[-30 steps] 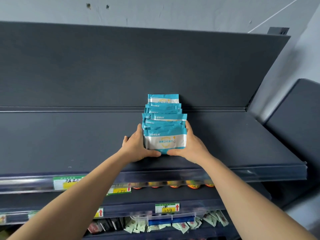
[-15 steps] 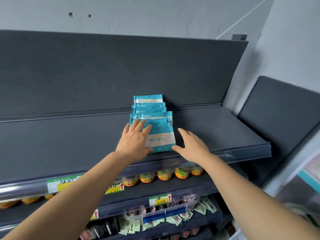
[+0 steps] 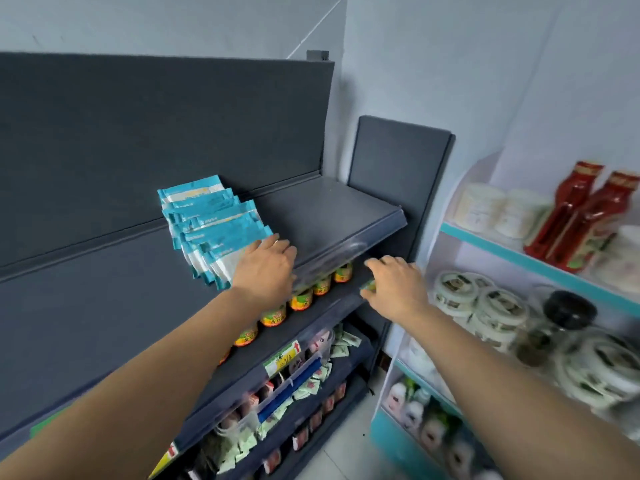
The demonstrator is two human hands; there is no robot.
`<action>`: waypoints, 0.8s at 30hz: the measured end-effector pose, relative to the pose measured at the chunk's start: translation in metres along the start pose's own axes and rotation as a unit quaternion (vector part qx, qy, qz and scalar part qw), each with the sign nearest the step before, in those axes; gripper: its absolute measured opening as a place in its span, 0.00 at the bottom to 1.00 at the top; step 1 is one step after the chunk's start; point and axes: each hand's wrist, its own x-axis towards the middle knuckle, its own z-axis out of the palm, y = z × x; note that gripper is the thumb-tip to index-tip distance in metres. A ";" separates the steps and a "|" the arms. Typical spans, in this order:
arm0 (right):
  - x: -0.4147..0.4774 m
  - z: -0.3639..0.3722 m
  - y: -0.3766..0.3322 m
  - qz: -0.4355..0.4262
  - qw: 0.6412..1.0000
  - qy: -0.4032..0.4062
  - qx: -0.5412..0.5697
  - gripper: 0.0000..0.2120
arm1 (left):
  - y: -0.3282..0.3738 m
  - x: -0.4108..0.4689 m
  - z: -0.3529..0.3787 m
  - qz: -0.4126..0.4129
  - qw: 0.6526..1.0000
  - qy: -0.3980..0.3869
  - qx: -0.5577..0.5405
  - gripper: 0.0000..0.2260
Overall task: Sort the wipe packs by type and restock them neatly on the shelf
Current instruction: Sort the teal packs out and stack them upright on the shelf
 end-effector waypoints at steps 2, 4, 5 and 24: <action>-0.031 -0.002 0.015 0.046 0.999 -0.021 -0.012 0.23 | 0.019 -0.004 0.001 0.051 0.999 0.018 0.001 0.17; -0.062 -0.004 0.032 0.080 0.996 -0.037 -0.020 0.23 | 0.042 -0.008 0.004 0.095 0.995 0.023 -0.002 0.15; -0.077 -0.005 0.040 0.098 0.994 -0.041 -0.022 0.22 | 0.054 -0.010 0.005 0.114 0.993 0.021 -0.005 0.15; -0.434 -0.026 0.205 0.344 0.929 -0.124 -0.059 0.17 | 0.391 -0.140 0.000 0.376 0.923 -0.026 -0.071 0.14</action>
